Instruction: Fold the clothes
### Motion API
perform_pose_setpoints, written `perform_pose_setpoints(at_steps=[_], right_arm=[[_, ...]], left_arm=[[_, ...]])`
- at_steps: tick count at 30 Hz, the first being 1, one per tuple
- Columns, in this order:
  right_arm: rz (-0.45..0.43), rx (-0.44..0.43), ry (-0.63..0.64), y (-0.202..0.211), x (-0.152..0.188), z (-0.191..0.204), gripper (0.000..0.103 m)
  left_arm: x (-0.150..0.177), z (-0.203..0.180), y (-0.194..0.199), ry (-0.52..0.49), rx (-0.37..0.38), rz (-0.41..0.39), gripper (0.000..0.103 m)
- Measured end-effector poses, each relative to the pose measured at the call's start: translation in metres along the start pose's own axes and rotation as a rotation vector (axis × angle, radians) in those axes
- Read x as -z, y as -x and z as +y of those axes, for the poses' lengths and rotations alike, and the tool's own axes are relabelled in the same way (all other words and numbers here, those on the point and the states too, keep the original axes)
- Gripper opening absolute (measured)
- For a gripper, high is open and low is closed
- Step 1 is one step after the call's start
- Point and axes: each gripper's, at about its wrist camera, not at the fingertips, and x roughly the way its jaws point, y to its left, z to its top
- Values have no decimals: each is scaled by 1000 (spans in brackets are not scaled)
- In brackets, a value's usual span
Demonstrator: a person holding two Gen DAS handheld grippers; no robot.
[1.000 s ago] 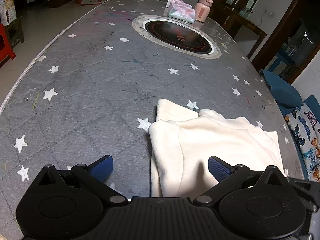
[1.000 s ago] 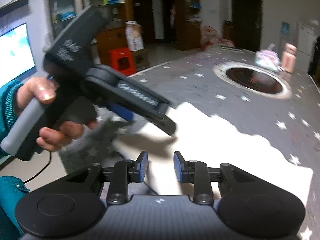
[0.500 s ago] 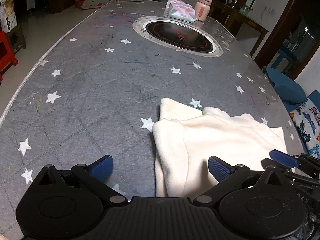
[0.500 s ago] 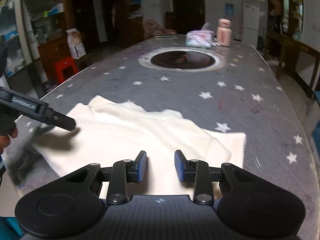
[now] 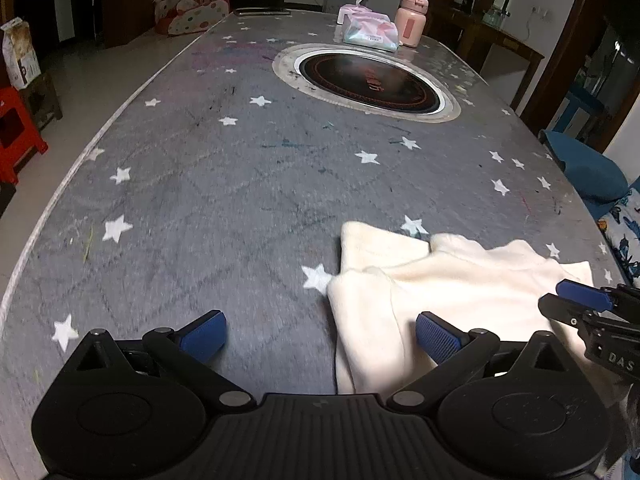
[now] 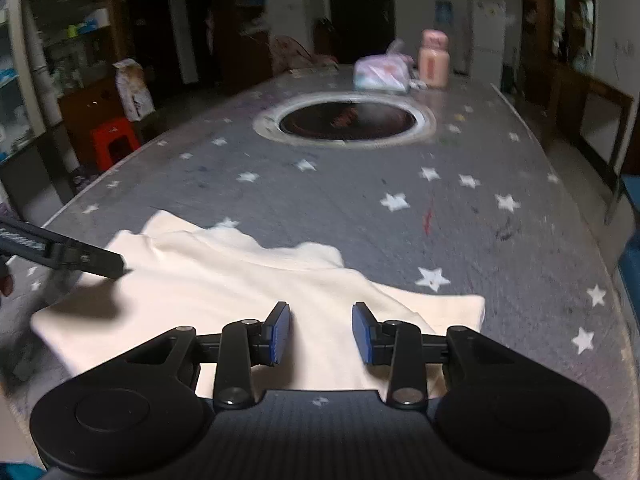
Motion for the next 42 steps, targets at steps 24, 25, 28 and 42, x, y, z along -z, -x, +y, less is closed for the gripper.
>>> perform_pose_setpoints(at_steps=[24, 25, 28, 42], right_arm=[[-6, 13, 71, -28, -38, 14, 43], [1, 15, 86, -31, -38, 18, 44], [20, 27, 105, -43, -39, 23, 48], [42, 29, 77, -54, -44, 19, 53]], left_arm=[[-28, -29, -31, -168, -103, -76, 102], [-28, -29, -31, -170, -102, -77, 102], [-29, -30, -32, -175, -99, -79, 102], [-35, -40, -48, -211, -81, -69, 103]])
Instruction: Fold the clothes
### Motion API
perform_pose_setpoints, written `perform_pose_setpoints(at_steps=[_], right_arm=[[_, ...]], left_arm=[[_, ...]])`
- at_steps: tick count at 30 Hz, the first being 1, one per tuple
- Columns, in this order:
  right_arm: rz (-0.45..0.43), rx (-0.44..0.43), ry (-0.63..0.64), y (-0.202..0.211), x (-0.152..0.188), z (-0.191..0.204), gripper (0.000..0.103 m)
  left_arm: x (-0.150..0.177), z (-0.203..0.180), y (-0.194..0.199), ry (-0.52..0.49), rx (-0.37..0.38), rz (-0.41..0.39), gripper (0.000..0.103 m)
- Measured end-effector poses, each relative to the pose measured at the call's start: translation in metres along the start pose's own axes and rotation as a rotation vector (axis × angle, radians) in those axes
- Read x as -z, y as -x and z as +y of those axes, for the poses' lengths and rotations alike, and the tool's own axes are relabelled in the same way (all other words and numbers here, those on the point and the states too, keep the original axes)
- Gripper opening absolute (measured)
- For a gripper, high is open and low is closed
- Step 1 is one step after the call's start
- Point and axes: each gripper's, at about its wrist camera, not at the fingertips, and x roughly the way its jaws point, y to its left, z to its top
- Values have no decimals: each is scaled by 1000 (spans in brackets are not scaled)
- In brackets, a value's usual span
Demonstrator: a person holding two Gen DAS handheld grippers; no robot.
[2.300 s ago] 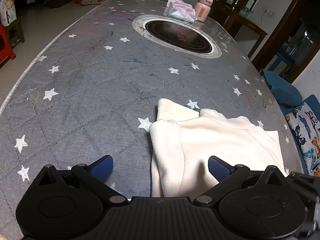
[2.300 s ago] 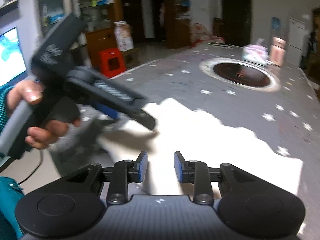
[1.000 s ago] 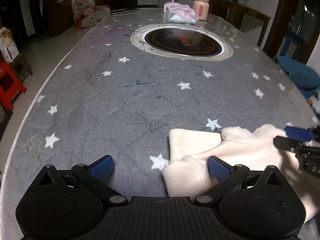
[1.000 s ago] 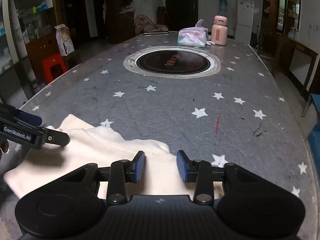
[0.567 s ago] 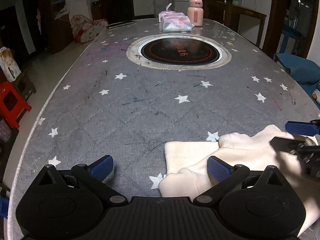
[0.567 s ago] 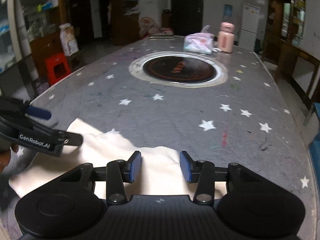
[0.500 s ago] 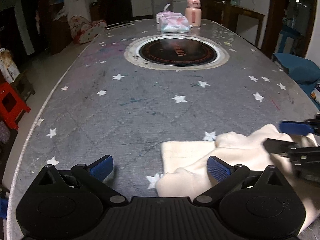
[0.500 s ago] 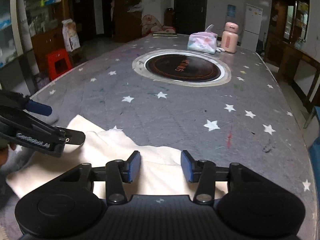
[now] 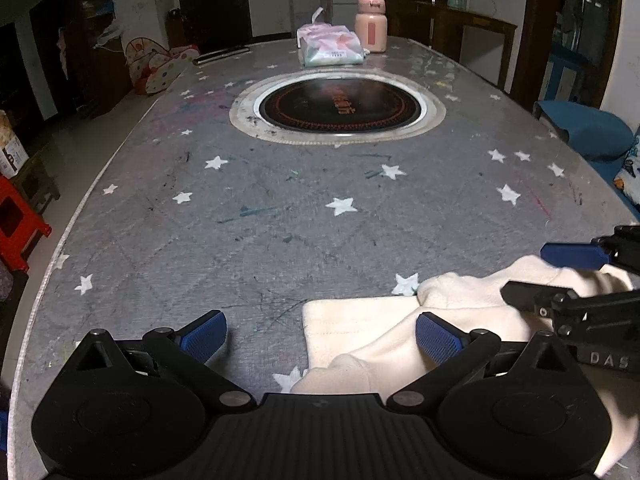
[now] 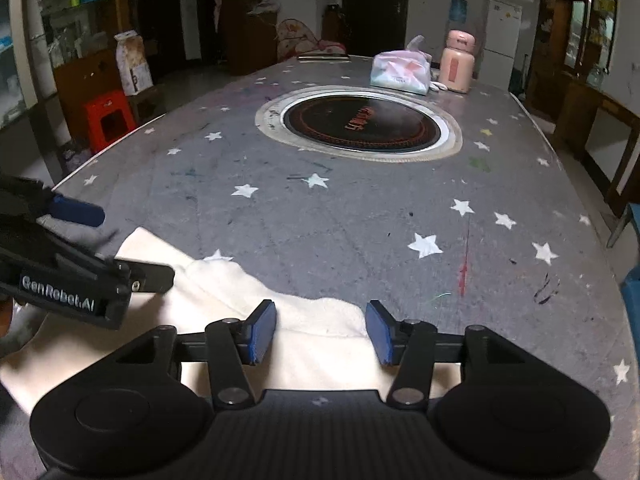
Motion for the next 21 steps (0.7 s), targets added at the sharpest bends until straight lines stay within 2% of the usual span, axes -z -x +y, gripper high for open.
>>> perform_pose_setpoints(at_steps=[5, 8, 11, 17, 21], right_arm=[[-11, 11, 16, 1, -4, 0, 53], [-36, 4, 26, 16, -4, 1, 53], [-51, -21, 44, 31, 3, 8, 53], [-17, -36, 104, 37, 28, 21, 53], [-58, -48, 109, 57, 29, 24, 54]], left_arm=[[-1, 4, -5, 12, 14, 12, 103], [-1, 3, -5, 7, 15, 12, 103], [-1, 4, -6, 9, 17, 15, 103], [-2, 4, -6, 20, 15, 22, 103], [-1, 3, -6, 20, 9, 21, 103]])
